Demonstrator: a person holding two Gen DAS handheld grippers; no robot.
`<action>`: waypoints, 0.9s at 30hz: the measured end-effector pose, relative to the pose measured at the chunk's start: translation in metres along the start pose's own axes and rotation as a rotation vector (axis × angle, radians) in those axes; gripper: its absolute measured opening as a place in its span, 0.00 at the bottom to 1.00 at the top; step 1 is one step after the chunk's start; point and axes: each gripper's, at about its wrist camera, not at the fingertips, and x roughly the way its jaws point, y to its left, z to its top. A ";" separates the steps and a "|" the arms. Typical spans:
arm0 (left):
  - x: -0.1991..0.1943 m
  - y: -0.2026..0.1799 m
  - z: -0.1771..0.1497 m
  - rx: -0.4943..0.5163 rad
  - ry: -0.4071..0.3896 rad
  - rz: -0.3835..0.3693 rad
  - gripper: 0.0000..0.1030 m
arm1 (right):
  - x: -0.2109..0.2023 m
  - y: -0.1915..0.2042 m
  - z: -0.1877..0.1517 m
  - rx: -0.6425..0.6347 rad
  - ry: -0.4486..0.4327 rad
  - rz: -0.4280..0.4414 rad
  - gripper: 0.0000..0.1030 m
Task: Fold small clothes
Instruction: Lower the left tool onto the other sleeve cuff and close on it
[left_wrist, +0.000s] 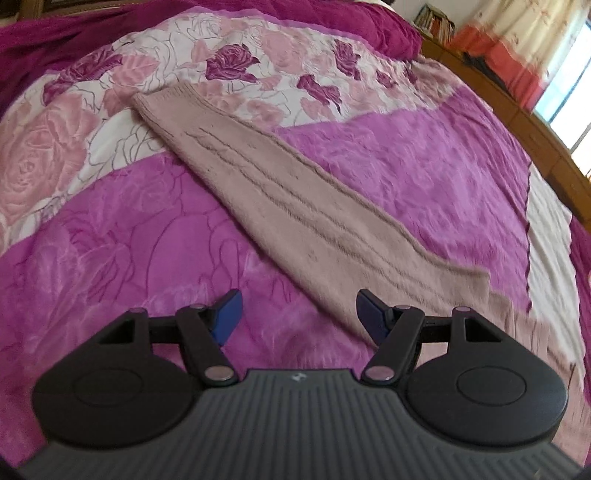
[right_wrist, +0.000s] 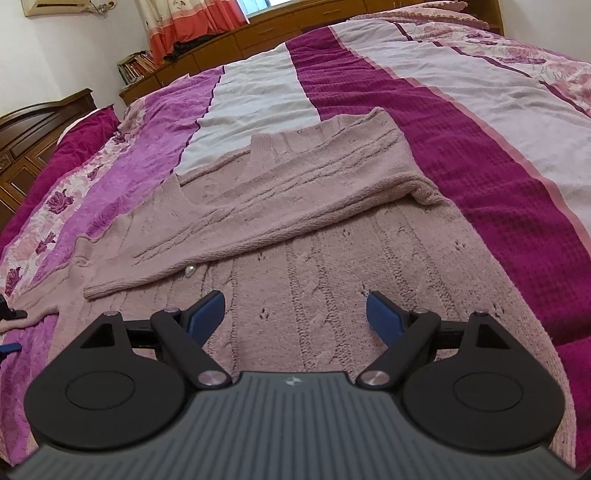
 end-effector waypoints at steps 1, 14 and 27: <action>0.003 0.002 0.003 -0.012 -0.005 -0.004 0.68 | 0.001 0.000 0.000 -0.005 0.001 -0.002 0.86; 0.037 0.009 0.022 -0.040 -0.066 -0.040 0.74 | 0.011 0.005 0.000 -0.018 -0.006 -0.031 0.86; 0.054 -0.003 0.031 0.012 -0.088 -0.040 0.12 | 0.011 -0.001 0.004 0.003 -0.043 -0.071 0.86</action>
